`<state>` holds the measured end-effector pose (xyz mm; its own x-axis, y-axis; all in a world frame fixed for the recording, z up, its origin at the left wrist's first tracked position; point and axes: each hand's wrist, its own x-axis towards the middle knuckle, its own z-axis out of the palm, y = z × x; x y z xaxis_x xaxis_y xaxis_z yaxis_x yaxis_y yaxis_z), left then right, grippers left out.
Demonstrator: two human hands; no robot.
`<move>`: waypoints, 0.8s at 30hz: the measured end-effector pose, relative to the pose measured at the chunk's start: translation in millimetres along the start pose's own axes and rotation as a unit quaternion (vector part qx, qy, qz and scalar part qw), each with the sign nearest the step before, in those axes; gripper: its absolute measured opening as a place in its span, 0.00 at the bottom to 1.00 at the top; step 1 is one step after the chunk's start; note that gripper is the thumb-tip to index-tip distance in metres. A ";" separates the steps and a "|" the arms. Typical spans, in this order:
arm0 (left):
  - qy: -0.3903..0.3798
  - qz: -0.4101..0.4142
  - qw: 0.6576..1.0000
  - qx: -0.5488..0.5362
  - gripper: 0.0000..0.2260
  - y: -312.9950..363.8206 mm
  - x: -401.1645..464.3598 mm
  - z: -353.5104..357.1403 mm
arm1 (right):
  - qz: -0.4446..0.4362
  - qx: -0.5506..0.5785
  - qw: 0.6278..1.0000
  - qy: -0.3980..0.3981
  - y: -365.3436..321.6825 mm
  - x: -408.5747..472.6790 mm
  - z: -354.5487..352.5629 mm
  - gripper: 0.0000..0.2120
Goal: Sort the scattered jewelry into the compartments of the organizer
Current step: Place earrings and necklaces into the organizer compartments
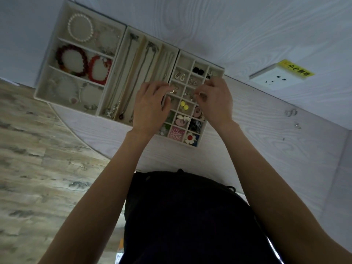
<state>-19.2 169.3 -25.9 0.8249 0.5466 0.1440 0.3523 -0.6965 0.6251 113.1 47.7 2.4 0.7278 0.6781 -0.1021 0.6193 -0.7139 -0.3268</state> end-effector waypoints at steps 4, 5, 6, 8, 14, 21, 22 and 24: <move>-0.001 0.000 1.000 -0.003 0.10 0.4 0.0 -0.6 | -0.011 -0.053 0.998 -0.029 -4.1 6.7 0.9 0.06; -0.001 0.001 1.000 -0.003 0.10 0.7 0.2 -1.0 | -0.011 -0.052 0.998 -0.036 -4.9 8.0 0.6 0.07; -0.001 0.003 1.000 -0.002 0.10 1.3 0.4 -1.5 | -0.011 -0.050 0.998 -0.040 -5.9 8.5 0.2 0.07; 0.000 0.006 1.000 0.001 0.10 2.0 1.3 -2.0 | -0.013 -0.057 0.997 -0.045 -7.1 8.8 0.3 0.08; -0.005 0.009 1.000 0.012 0.11 1.8 3.3 -1.7 | -0.065 -0.169 0.983 -0.027 -15.8 8.7 2.9 0.05; -0.014 0.017 1.000 0.006 0.11 1.8 4.6 -3.5 | -0.060 -0.176 0.982 -0.025 -19.9 11.6 -0.8 0.07; -0.013 0.015 1.000 0.003 0.11 1.9 4.8 -3.8 | -0.053 -0.154 0.987 -0.007 -17.3 9.8 -2.1 0.06; -0.012 0.013 1.000 -0.002 0.11 2.5 4.8 -3.9 | -0.029 -0.118 0.992 0.014 -11.2 4.9 -5.1 0.02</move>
<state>-16.1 171.9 -20.7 0.8438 0.5175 0.1422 0.3293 -0.7085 0.6242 111.1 58.1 10.3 0.6944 0.7169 -0.0617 0.7102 -0.6967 -0.1011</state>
